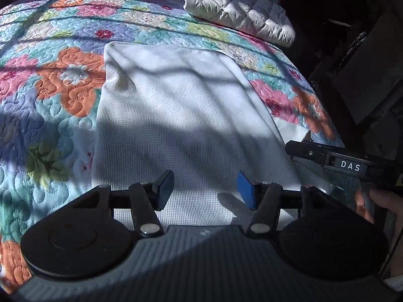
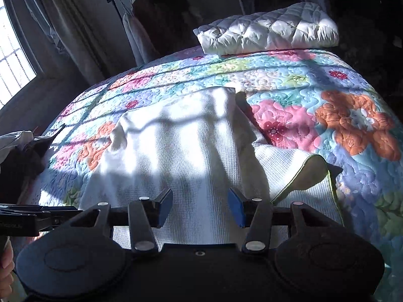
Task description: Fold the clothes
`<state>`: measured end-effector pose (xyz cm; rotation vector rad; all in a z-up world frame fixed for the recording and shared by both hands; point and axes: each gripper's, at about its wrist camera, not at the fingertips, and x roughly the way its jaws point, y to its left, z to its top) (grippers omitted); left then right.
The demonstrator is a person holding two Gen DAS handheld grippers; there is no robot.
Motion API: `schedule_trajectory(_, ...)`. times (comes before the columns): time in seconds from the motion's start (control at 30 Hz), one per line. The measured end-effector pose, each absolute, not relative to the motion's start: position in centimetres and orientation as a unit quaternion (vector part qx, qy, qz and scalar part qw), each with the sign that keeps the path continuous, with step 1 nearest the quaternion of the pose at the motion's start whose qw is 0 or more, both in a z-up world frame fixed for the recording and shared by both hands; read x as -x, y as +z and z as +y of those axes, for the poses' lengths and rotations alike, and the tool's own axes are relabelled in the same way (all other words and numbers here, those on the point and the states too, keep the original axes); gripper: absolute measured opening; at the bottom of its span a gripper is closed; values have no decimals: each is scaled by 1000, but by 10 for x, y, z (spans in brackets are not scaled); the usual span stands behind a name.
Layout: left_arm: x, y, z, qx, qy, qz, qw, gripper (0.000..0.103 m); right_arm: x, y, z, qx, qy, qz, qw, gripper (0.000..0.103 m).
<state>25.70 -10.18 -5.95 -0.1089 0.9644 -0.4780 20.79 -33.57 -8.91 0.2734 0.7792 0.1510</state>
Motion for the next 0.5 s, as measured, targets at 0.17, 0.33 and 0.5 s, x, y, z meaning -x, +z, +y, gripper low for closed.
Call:
schedule_trajectory(0.17, -303, -59, -134, -15, -228, 458, 859, 57, -275, -94, -349, -135, 72, 385, 910, 53)
schedule_trajectory(0.33, -345, -68, -149, -11, -205, 465, 861, 57, -322, -125, -357, -181, 19, 388, 903, 54)
schedule_trajectory(0.5, -373, -61, -155, 38, -234, 461, 855, 57, -324, -125, -337, -146, 37, 345, 926, 5)
